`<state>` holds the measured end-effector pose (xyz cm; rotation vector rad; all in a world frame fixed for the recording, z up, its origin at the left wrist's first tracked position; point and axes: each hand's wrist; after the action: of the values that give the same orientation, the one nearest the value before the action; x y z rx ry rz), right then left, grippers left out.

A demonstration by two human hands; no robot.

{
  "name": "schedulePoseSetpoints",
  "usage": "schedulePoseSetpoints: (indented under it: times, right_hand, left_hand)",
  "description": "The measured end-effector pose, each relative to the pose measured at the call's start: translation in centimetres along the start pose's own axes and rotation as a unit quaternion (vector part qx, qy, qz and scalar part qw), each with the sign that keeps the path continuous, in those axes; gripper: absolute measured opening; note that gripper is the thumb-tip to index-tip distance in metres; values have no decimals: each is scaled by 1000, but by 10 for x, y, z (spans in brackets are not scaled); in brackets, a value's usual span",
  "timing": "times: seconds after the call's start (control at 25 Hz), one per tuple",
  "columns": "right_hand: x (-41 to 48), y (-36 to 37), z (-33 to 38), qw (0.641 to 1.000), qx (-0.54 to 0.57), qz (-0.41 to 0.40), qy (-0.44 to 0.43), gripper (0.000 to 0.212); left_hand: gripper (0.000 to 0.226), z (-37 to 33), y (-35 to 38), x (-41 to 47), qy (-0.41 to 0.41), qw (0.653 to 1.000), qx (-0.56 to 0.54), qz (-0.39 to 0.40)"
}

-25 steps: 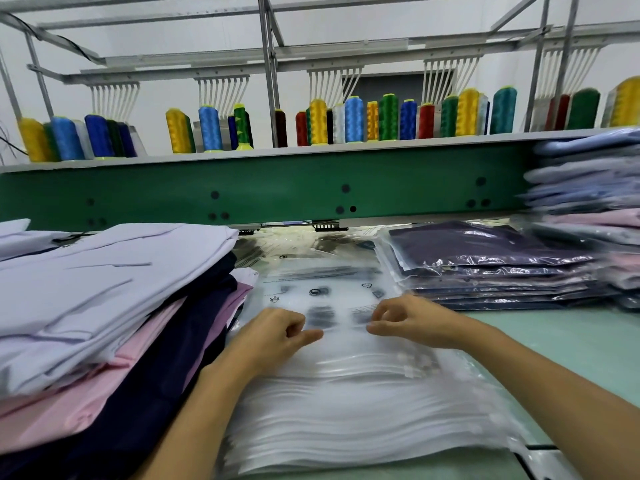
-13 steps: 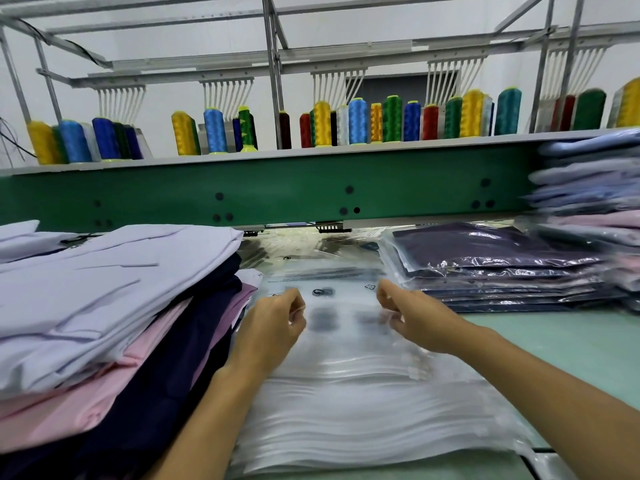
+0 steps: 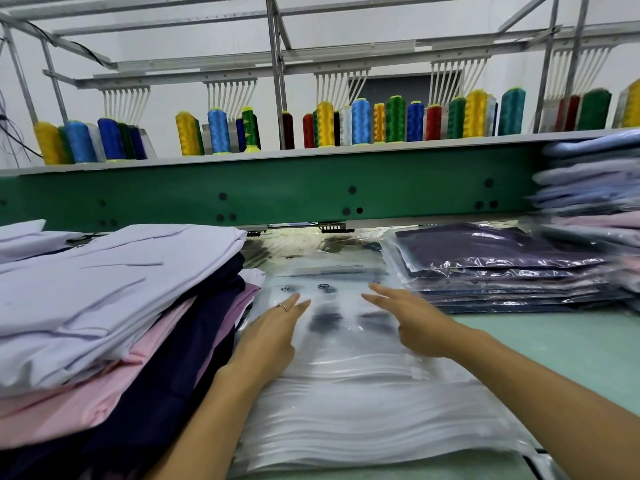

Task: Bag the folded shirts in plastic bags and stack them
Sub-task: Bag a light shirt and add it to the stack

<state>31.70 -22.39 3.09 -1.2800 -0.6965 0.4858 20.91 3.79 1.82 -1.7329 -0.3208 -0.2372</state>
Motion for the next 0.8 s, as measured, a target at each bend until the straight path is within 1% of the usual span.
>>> schedulePoseSetpoints:
  times: [0.08, 0.12, 0.2, 0.24, 0.28, 0.32, 0.36, 0.4, 0.44, 0.48, 0.56, 0.6, 0.64, 0.68, 0.72, 0.76, 0.8]
  right_hand:
    - [1, -3, 2, 998, 6, -66, 5, 100]
    - [2, -5, 3, 995, 8, -95, 4, 100]
    - [3, -7, 3, 991, 11, -136, 1, 98]
    - [3, -8, 2, 990, 14, -137, 3, 95]
    - [2, -8, -1, 993, 18, -121, 7, 90]
    - [0, -8, -3, 996, 20, -88, 8, 84]
    - [-1, -7, -5, 999, 18, -50, 4, 77]
    - [-2, -7, -7, 1000, 18, -21, -6, 69]
    - [-2, -7, -9, 999, 31, -10, -15, 62]
    - [-2, -7, -10, 998, 59, -18, -16, 56]
    - [1, -9, -7, 990, 128, -65, -15, 56]
    - [3, -10, -4, 984, 157, -84, -16, 63]
    - [4, -9, -2, 980, 174, -93, -15, 72]
    - [4, -6, 0, 981, 174, -88, -11, 79]
    - [3, -3, -1, 985, 158, -69, -5, 80]
    - [3, 1, -4, 990, 132, -41, 1, 72]
    - [4, 4, -9, 994, 103, -16, 8, 59]
  left_hand:
    - [104, -5, -2, -1, 7, 997, 5, -70]
    - [102, -7, -3, -1, 6, 994, 11, -104]
    - [88, -6, -7, -1, -17, 990, 15, -140]
    - [77, -4, -8, 0, -30, 990, 14, -136]
    - [64, -1, -7, 0, -30, 993, 20, -116]
    - [55, 1, -7, 1, -12, 995, 29, -90]
    - [49, 2, -6, 1, 23, 997, 27, -71]
    - [49, 2, -5, 2, 65, 996, 11, -64]
    - [50, 1, -3, 2, 94, 993, -12, -73]
    - [51, 0, -1, 3, 101, 990, -37, -89]
    - [48, -2, 2, 4, 64, 987, -91, -112]
    - [49, -1, 4, 4, 43, 988, -103, -106]
    - [54, 1, 7, 4, 30, 992, -95, -82]
    - [61, 3, 11, 4, 21, 997, -70, -39]
    - [63, 5, 16, 3, 15, 999, -45, 11]
    - [56, 7, 19, 2, 8, 998, -30, 50]
    - [44, 9, 22, 2, 0, 997, -28, 69]
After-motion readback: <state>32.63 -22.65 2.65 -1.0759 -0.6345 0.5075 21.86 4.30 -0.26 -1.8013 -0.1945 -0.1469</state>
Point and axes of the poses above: each hand's wrist, its own x-axis towards the middle knuckle, its own y-axis out of the palm, z = x × y
